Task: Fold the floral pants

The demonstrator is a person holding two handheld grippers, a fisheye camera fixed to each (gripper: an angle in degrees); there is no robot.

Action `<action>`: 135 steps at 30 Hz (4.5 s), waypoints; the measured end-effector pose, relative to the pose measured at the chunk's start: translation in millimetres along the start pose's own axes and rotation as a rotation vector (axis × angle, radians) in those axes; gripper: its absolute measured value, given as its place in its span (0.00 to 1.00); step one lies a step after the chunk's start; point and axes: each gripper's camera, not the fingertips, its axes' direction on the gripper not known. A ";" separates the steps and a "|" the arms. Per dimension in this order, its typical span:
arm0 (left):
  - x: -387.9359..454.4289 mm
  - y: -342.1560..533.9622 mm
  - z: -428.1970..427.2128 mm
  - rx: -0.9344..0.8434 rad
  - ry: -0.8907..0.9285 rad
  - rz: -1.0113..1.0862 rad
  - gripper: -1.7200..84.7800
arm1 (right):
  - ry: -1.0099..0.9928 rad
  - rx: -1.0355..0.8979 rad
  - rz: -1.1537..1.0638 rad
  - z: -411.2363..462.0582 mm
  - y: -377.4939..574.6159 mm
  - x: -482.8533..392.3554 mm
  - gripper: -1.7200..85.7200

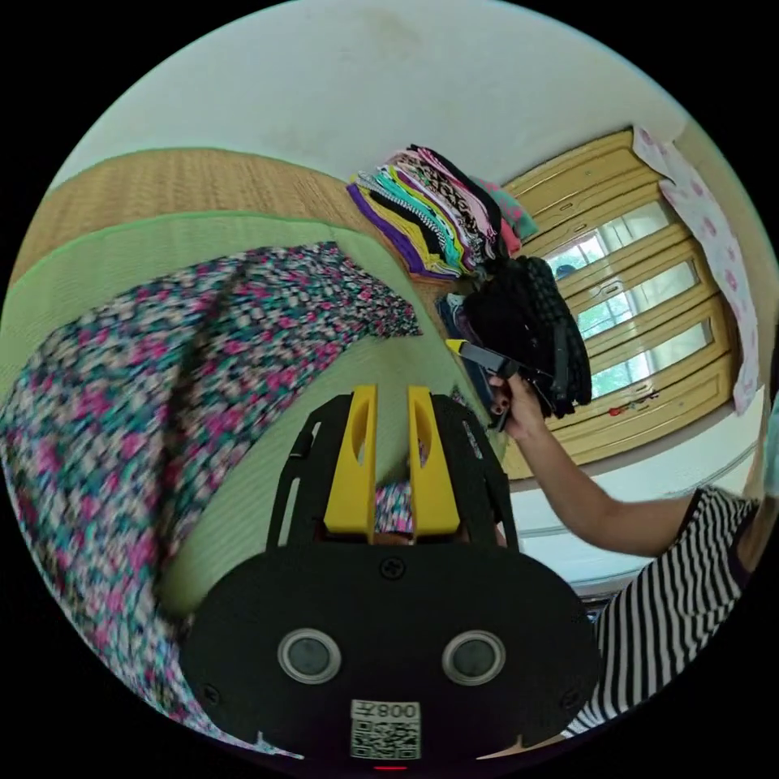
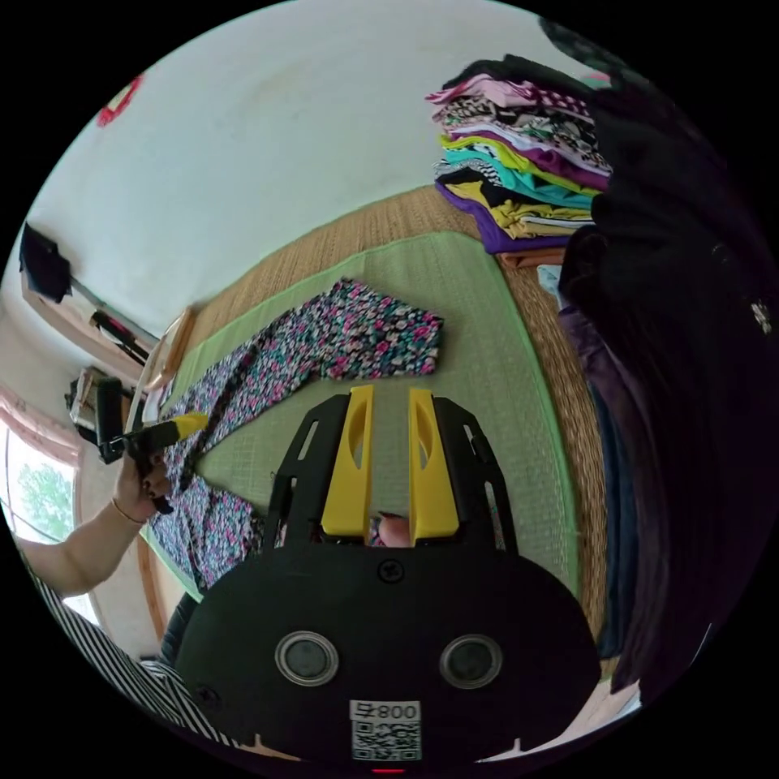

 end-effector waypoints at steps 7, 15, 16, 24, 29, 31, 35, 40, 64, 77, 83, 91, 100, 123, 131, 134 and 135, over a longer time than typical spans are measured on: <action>-12.9 -74.1 75.6 -0.087 -0.037 -0.051 0.10 | -0.015 -0.003 0.014 28.8 -11.9 66.1 0.10; -19.4 -108.1 116.4 -0.133 -0.067 -0.095 0.06 | -0.068 -0.024 0.037 50.7 -1.5 109.8 0.08; -19.6 -111.2 119.1 -0.131 -0.062 -0.094 0.05 | -0.077 -0.023 0.033 49.7 0.3 114.7 0.07; 1.0 -128.1 99.1 0.016 0.063 -0.028 0.03 | -0.328 0.116 0.051 -3.8 21.1 147.6 0.04; 26.2 -173.5 85.9 0.131 0.143 0.048 0.03 | -0.418 0.286 0.082 -72.4 11.8 155.7 0.03; 39.1 -208.8 94.7 0.124 0.051 0.094 0.04 | -0.367 0.331 0.110 -83.1 -1.2 154.4 0.03; 44.7 -243.4 115.7 0.028 -0.050 0.088 0.08 | -0.165 0.225 0.151 -57.0 -50.3 143.7 0.04; 42.1 -218.0 117.8 -0.032 -0.078 0.155 0.09 | -0.072 0.157 0.121 -33.8 -40.9 126.4 0.04; 17.6 -60.7 78.9 -0.242 -0.235 0.136 0.03 | 0.280 -0.102 -0.057 87.5 -230.0 10.0 0.02; -20.2 119.6 -110.7 0.016 -0.398 -0.268 0.04 | 0.059 -0.122 -0.154 -53.2 20.2 -102.7 0.02; -46.3 193.7 -169.8 0.078 -0.538 -0.521 0.03 | 0.238 -0.234 -0.098 -42.2 59.1 -122.6 0.02; -50.6 255.3 -227.0 0.094 -0.555 -0.541 0.02 | 0.231 -0.228 -0.011 -50.8 23.2 -145.9 0.01; -27.2 338.0 -317.2 0.172 -0.737 -0.595 0.02 | 0.170 -0.244 -0.223 -52.9 3.2 -330.7 0.02; -18.1 470.5 -419.2 0.174 -0.814 -0.702 0.02 | -0.193 -0.644 -0.999 88.2 198.2 -872.9 0.02; -47.7 361.3 -413.3 0.239 -0.698 -0.459 0.02 | -0.218 -0.678 -0.937 93.0 191.7 -874.5 0.02; -83.2 320.9 -402.1 0.151 -0.720 -0.505 0.02 | -0.235 -0.687 -0.908 94.3 189.1 -867.3 0.02; -93.4 307.7 -398.0 0.108 -0.761 -0.525 0.02 | -0.237 -0.687 -0.905 94.5 188.9 -865.9 0.02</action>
